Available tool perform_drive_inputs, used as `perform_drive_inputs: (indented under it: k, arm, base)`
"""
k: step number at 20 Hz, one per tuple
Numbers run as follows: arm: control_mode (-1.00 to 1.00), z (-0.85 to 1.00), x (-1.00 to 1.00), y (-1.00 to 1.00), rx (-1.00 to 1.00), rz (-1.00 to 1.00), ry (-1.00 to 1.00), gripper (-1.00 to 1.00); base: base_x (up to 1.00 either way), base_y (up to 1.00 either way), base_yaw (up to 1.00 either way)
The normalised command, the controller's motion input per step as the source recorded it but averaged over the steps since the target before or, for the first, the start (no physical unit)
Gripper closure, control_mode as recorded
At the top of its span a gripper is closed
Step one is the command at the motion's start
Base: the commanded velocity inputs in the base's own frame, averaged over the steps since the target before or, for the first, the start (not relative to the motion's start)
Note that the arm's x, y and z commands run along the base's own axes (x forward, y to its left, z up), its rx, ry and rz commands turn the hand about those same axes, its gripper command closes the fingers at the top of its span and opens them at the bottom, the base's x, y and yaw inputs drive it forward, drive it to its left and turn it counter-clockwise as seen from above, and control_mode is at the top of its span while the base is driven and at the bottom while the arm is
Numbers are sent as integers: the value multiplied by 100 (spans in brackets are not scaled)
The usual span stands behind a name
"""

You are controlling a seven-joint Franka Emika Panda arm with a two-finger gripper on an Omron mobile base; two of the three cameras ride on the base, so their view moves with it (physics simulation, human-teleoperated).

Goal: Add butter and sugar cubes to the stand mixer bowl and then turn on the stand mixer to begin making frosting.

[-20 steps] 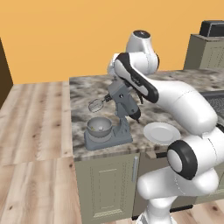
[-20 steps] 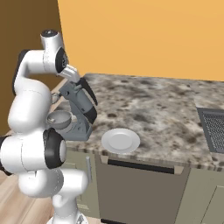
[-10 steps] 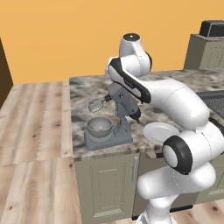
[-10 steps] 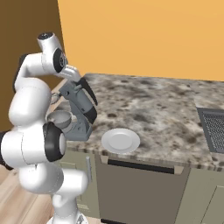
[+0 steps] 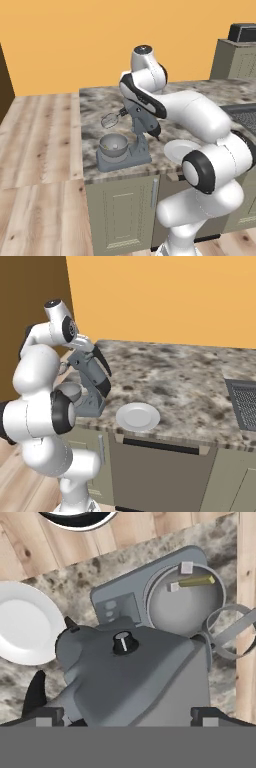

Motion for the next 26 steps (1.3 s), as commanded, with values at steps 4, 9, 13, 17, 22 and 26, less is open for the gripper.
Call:
perform_drive_inputs:
  k: [4, 9, 13, 17, 22, 26]
  arm:
    - [-100, -41, 15, 21, 0, 0, 4, -100]
    - [-100, -43, 1, 48, 0, 0, 9, -100]
    - [-100, -55, -4, 73, 0, 0, 11, -100]
    - [-100, -73, -7, 73, 0, 0, 12, -100]
    - [-100, -94, -15, 62, -2, 0, 16, -100]
    - [-100, -100, -23, 56, -1, 0, 20, -100]
  base:
    - [0, 0, 0]
    - [0, 0, 0]
    - [0, 0, 0]
    - [0, 0, 0]
    - [0, 0, 0]
    - [0, 0, 0]
